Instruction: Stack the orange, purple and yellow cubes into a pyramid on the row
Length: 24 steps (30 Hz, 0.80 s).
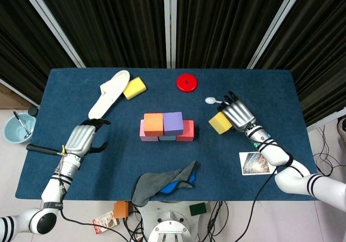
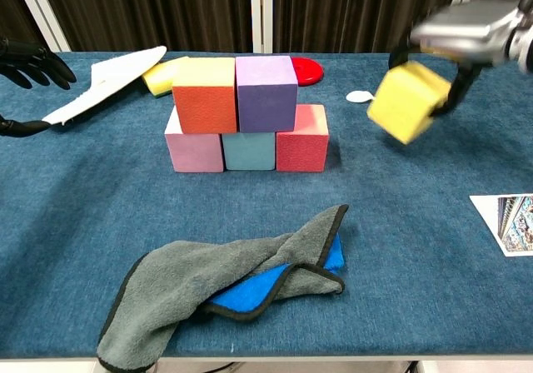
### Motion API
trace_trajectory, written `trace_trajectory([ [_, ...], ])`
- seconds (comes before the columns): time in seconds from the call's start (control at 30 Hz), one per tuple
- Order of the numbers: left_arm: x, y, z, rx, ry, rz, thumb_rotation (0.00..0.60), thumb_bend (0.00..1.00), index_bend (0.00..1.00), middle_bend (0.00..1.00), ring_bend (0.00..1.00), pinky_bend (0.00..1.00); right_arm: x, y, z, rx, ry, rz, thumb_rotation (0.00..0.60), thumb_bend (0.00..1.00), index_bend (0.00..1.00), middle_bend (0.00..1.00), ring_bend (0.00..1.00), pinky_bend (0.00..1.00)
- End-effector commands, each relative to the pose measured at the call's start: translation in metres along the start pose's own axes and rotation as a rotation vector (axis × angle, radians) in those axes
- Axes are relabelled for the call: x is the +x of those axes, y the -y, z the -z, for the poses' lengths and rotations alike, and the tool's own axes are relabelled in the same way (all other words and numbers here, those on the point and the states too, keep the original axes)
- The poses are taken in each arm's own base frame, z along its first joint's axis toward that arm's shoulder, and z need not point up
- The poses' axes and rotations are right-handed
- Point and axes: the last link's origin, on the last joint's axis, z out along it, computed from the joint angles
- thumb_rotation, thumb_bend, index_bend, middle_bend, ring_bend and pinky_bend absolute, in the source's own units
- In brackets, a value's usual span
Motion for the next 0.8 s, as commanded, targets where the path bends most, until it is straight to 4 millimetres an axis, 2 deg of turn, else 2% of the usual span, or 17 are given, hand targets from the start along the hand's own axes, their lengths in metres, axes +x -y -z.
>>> trace_trajectory([
  [0.03, -0.001, -0.001, -0.001, -0.005, -0.001, -0.009, 0.6, 0.28, 0.26, 0.24, 0.22, 0.21, 0.054, 0.006, 0.016, -0.03, -0.132, -0.111, 0.6, 0.19, 0.52, 0.44, 0.16, 0.13],
  [0.2, -0.001, -0.003, -0.002, -0.005, -0.011, -0.013, 0.6, 0.28, 0.26, 0.24, 0.22, 0.21, 0.105, 0.034, 0.024, -0.057, -0.158, -0.182, 0.6, 0.2, 0.52, 0.47, 0.19, 0.15],
  [0.33, -0.001, -0.003, -0.003, -0.001, -0.014, -0.018, 0.6, 0.28, 0.26, 0.24, 0.22, 0.21, 0.133, 0.057, 0.022, -0.067, -0.151, -0.211, 0.6, 0.21, 0.52, 0.48, 0.21, 0.16],
  [0.5, -0.001, -0.002, -0.003, 0.006, -0.018, -0.014, 0.6, 0.28, 0.26, 0.24, 0.22, 0.21, 0.152, 0.084, 0.017, -0.098, -0.093, -0.187, 0.6, 0.21, 0.52, 0.5, 0.23, 0.17],
  [0.8, -0.002, -0.007, -0.004, -0.008, -0.02, -0.005, 0.6, 0.28, 0.26, 0.24, 0.22, 0.21, 0.167, 0.122, -0.005, -0.151, -0.025, -0.209, 0.6, 0.23, 0.49, 0.49, 0.23, 0.15],
])
